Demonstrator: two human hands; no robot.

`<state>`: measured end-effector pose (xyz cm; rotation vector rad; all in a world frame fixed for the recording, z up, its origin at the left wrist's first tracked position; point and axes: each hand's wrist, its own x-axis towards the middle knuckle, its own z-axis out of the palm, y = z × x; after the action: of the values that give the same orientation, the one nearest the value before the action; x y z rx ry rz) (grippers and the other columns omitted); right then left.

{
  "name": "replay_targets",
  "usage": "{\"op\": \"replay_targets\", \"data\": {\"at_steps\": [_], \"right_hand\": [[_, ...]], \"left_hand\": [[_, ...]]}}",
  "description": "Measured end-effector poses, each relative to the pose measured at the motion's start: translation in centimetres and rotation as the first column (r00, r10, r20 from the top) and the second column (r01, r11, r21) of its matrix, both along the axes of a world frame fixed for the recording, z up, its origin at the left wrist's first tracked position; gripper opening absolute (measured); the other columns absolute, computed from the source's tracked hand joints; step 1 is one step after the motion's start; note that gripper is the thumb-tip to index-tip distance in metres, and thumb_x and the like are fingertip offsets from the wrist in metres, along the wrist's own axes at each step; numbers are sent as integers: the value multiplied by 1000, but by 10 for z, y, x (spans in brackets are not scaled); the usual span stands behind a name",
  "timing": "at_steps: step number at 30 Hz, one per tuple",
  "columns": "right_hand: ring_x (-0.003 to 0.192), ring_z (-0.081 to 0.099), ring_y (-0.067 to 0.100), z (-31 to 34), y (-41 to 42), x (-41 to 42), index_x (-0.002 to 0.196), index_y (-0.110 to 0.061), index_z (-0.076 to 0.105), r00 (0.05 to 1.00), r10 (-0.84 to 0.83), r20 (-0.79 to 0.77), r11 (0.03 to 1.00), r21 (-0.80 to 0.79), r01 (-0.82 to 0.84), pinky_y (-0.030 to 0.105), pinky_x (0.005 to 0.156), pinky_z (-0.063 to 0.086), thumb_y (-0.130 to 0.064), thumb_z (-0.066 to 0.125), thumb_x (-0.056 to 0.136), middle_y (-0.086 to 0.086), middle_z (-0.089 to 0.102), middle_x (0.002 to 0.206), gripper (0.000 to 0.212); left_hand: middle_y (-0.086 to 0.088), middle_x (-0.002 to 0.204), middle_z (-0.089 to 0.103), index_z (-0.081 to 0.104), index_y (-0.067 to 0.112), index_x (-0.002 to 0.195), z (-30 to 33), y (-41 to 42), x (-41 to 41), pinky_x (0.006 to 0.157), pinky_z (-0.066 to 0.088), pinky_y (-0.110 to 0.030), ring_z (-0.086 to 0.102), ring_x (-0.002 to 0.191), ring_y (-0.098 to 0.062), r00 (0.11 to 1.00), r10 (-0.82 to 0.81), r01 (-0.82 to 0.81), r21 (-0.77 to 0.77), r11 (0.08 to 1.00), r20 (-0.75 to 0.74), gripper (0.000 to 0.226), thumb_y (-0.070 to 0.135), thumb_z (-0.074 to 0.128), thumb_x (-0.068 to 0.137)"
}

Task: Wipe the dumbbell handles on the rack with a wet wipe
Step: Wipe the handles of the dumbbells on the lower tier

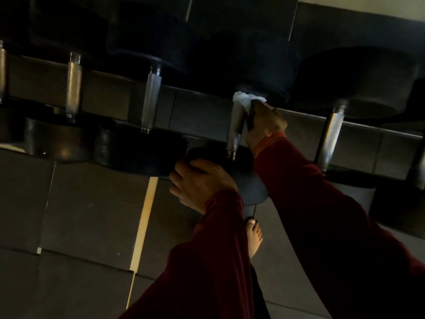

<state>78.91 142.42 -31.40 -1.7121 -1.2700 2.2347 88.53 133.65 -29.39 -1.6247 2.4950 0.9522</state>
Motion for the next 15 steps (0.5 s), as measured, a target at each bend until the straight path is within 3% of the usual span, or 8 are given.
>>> {"op": "replay_targets", "data": {"at_steps": [4,6,8,10,12,13,15], "right_hand": [[75,72,9,-2,-6,4,84,-9,74,999,35,-14,976,213,-31,25,72,60,-6,79,77,-1,75,80,9],[64,66,-5,0,-17,4,75,-9,72,993,102,-54,916,395,-73,16,68,56,-1,78,75,-4,72,72,10],[55,60,-13,0,-28,0,70,-8,73,942,329,-62,763,606,-226,4,60,47,4,72,76,-8,69,69,14],[57,63,-5,-4,-35,-4,66,-15,74,841,541,28,541,754,-373,11,60,52,1,64,75,-9,71,69,21],[59,62,1,-8,-35,-6,66,-21,74,813,567,129,396,823,-408,14,59,51,-5,63,73,-7,73,68,20],[60,62,1,-9,-33,-5,67,-20,76,832,541,120,389,842,-375,12,58,49,-7,66,73,-6,73,69,17],[62,64,-2,-4,-27,0,72,-15,77,907,422,22,548,790,-274,11,60,51,-6,73,73,-6,74,71,10]], "left_hand": [[-9,125,54,55,15,125,-1,1,1,94,37,-42,47,110,-28,1000,3,-3,8,1000,-23,38,30,37,95],[-10,125,54,55,15,125,-1,0,1,93,34,-38,46,111,-28,999,7,-7,0,1000,-32,40,31,36,94],[-9,127,54,56,15,126,-1,0,0,93,34,-39,45,112,-28,999,9,-9,-11,1000,-31,48,35,31,90],[-9,126,54,56,15,125,-1,-2,-1,94,35,-41,46,112,-28,999,18,-18,-13,1000,-35,53,36,28,85],[-9,125,55,57,14,124,-1,-2,-1,91,33,-38,47,111,-29,999,14,-14,-8,1000,-38,53,35,28,85],[-10,124,56,57,14,124,-1,-2,-1,90,32,-37,47,111,-29,999,12,-12,-3,1000,-34,53,35,28,85],[-10,124,56,57,15,124,-1,-2,0,92,34,-39,47,111,-29,1000,12,-11,5,1000,-29,52,36,29,86]]}}
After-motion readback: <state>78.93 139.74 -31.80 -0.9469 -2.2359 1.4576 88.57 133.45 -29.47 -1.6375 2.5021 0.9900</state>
